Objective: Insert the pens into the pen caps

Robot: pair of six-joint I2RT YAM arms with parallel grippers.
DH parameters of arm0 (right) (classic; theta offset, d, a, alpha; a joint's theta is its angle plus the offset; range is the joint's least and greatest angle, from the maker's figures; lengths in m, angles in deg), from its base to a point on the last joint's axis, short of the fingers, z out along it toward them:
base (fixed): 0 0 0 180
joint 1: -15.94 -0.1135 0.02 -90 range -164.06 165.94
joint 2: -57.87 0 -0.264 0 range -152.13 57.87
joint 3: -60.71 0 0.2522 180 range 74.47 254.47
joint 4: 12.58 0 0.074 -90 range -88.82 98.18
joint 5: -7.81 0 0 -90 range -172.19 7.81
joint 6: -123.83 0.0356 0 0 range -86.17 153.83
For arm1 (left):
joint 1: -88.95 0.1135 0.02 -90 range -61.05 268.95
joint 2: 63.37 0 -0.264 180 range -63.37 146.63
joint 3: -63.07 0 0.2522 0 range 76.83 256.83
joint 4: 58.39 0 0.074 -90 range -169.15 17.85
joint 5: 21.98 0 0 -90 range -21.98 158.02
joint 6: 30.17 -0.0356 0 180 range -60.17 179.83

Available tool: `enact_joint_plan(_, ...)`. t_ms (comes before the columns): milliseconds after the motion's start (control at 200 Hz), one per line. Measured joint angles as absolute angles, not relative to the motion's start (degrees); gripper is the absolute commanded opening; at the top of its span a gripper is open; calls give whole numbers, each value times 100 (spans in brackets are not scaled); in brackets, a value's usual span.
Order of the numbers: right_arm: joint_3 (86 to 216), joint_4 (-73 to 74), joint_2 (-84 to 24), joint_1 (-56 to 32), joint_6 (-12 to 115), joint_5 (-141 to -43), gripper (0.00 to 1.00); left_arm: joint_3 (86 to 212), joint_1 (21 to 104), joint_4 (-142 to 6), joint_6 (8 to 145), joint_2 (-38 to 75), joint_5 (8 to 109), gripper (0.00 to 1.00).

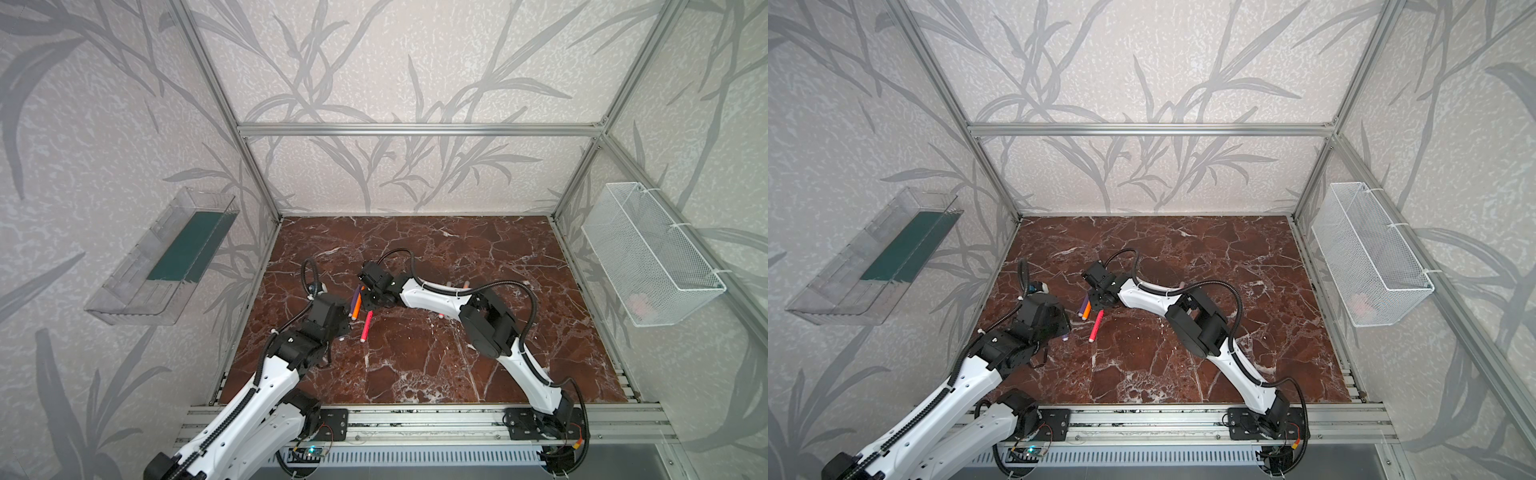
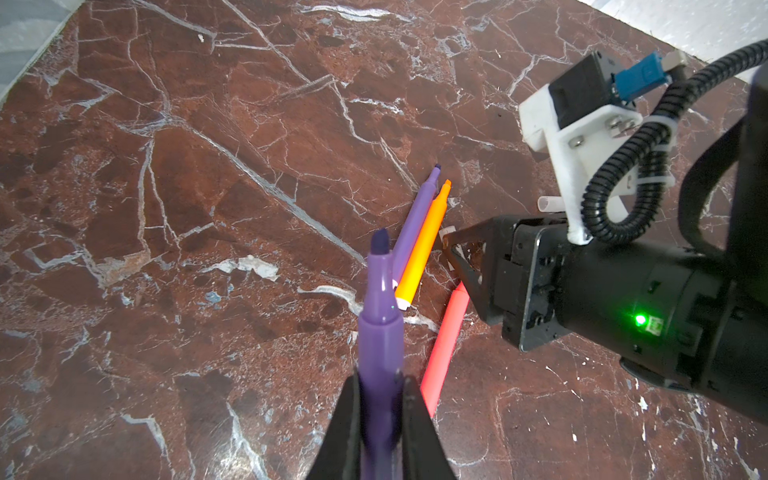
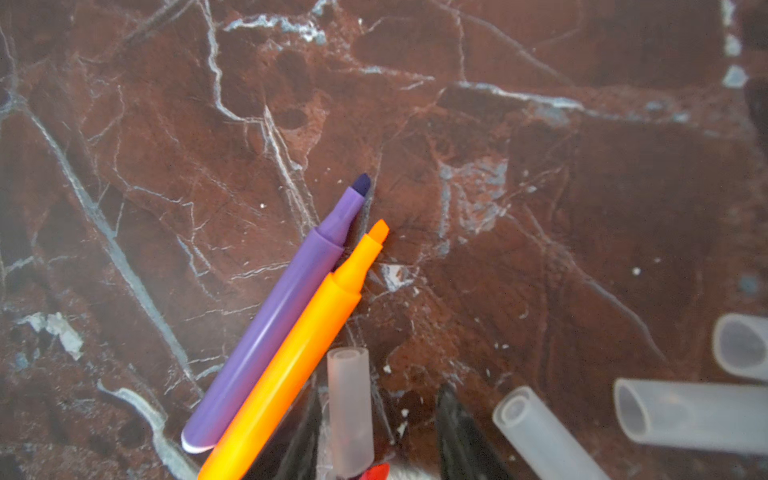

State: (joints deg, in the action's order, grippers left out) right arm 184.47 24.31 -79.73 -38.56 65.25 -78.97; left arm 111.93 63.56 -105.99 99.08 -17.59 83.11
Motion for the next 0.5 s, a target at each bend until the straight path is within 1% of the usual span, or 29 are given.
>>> enact_joint_plan(245,18576,2630,-8004,-3876,6507,-7768,42,11190,6358,-10597,9908,-1759,8298,0)
enact_joint_plan(320,18779,2753,-8087,-3887,6481,-7726,40,11190,6358,-10597,9906,-1759,8292,0)
enact_joint_plan(395,19098,2928,-8251,-3898,6413,-7658,37,11190,6358,-10597,9908,-1761,8292,0)
enact_joint_plan(500,19548,3207,-8524,-3928,6363,-7514,36,11190,6358,-10599,9908,-1774,8294,0)
